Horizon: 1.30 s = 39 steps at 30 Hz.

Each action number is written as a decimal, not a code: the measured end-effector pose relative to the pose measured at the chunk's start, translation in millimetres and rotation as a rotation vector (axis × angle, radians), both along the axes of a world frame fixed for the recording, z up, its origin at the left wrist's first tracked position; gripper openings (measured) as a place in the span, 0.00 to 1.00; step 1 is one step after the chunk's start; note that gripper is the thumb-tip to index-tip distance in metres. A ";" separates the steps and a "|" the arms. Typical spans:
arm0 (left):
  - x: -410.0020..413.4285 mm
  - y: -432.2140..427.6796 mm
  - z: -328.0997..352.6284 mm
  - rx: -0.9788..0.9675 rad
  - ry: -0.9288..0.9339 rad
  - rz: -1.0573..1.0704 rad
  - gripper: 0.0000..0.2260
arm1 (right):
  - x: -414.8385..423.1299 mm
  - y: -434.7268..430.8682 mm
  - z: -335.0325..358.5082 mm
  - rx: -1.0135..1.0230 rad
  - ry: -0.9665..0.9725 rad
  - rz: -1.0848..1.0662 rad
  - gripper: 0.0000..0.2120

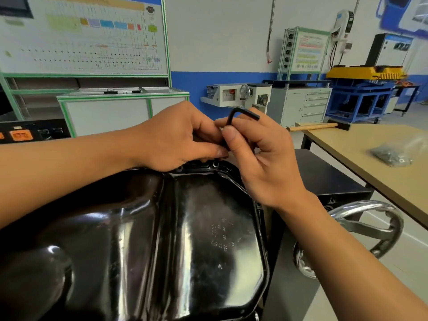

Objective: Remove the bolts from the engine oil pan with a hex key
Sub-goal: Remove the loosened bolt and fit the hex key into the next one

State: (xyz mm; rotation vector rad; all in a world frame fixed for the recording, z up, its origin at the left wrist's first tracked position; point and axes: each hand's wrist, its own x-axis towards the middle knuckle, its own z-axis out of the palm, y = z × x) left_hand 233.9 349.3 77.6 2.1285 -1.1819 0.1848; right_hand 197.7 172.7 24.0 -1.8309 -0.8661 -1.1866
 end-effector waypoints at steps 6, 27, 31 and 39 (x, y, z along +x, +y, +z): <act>-6.3 -3.0 -0.6 -0.022 -0.145 0.025 0.12 | -1.2 2.3 3.2 0.220 0.052 0.065 0.08; -8.4 -4.3 1.3 -0.047 -0.006 -0.070 0.03 | -7.3 2.7 10.5 0.075 0.111 0.117 0.05; -8.9 -5.8 0.1 -0.048 -0.068 -0.030 0.04 | -4.3 13.9 11.3 0.196 0.069 0.093 0.11; -7.6 0.1 1.8 -0.022 -0.043 0.014 0.14 | -0.7 20.0 14.7 0.158 0.080 0.090 0.04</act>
